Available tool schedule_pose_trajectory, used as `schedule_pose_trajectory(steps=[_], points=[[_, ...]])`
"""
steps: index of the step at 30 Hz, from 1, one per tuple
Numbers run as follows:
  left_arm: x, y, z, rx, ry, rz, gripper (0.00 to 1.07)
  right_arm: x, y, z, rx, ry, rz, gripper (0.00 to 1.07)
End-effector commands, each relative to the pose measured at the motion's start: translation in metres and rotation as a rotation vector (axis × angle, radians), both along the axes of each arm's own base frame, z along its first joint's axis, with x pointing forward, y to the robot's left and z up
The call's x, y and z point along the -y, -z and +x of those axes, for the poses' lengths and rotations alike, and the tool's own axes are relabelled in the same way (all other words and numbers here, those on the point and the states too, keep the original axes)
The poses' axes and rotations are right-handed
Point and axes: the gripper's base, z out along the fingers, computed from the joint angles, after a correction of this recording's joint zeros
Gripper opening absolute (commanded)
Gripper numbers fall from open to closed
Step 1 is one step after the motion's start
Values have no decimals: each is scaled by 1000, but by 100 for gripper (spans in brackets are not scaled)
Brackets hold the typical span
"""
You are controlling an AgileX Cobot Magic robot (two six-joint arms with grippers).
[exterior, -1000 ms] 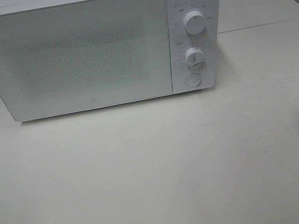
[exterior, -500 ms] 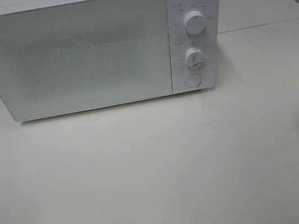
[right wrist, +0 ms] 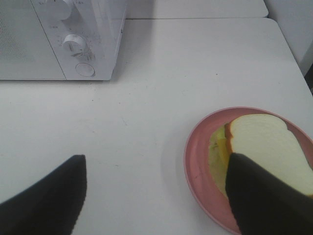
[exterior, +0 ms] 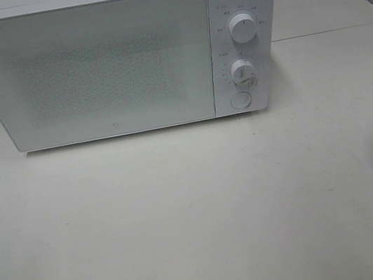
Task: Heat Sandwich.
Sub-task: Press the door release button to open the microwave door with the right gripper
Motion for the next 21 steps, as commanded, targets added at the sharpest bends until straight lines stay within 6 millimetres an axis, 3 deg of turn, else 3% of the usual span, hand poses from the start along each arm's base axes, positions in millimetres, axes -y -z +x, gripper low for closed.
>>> schedule_pose_trajectory(steps=[1, 21], points=[[0, 1, -3, 25, 1, -4, 98, -1, -3, 12, 12, 1, 1, 75], [0, 1, -3, 25, 1, -4, 98, -6, 8, 89, -13, -5, -1, 75]])
